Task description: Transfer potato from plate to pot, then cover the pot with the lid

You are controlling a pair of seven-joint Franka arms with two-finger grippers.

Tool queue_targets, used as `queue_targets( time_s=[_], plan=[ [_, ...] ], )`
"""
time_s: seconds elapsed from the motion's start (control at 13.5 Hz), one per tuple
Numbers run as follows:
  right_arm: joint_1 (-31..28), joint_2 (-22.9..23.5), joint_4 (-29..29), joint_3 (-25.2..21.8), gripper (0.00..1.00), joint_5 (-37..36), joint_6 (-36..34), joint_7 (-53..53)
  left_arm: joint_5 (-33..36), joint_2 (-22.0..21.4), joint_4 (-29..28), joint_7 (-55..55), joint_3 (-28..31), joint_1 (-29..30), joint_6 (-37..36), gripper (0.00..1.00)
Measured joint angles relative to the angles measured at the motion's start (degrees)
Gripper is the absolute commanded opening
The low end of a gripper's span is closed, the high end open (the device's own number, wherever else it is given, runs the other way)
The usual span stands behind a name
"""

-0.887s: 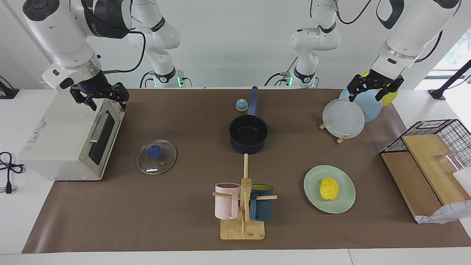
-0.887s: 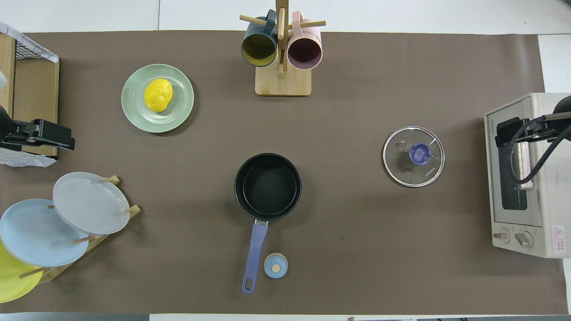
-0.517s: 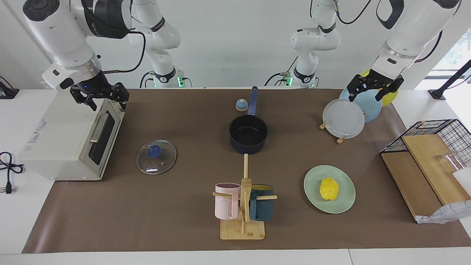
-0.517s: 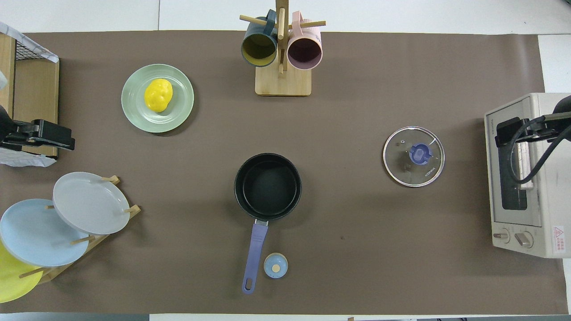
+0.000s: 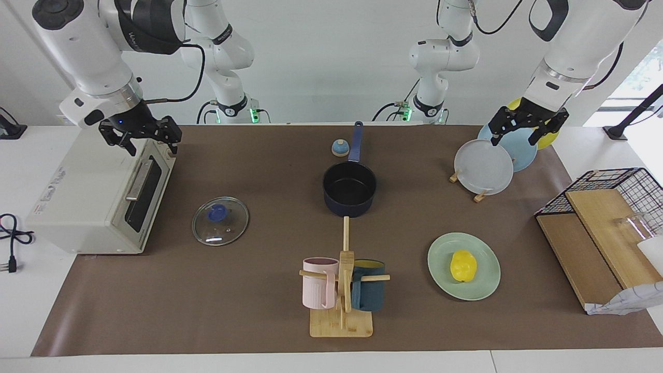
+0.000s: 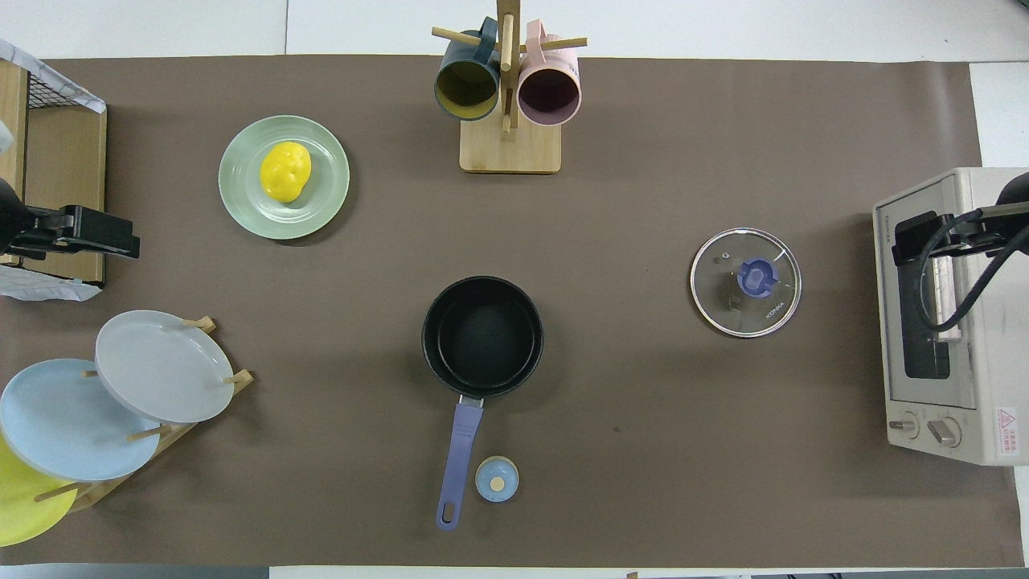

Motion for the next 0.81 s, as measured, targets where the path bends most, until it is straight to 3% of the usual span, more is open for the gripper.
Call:
queue_targets(
  time_s=[0.15,0.37,0.59,0.81],
  plan=[
    [0.00,-0.06,0.00,0.01,1.00,0.00,-1.59,0.00,-1.34,2.74,0.65,0.01,-0.02,0.00,1.40,1.00],
    [0.22,-0.25,-0.28,0.42,1.00,1.60,-0.56,-3.83,-2.14,16.06,9.79,1.01,-1.22,0.07,4.34,1.00],
    [3.50,-0.31,-5.04,1.10,1.00,3.48,7.36,-4.88,-2.15,30.15,18.08,4.57,-2.89,0.05,11.24,1.00],
    [6.93,2.12,-12.33,1.36,1.00,3.48,18.17,-4.88,-2.14,37.80,20.16,7.98,-2.92,0.13,16.47,1.00]
  ],
)
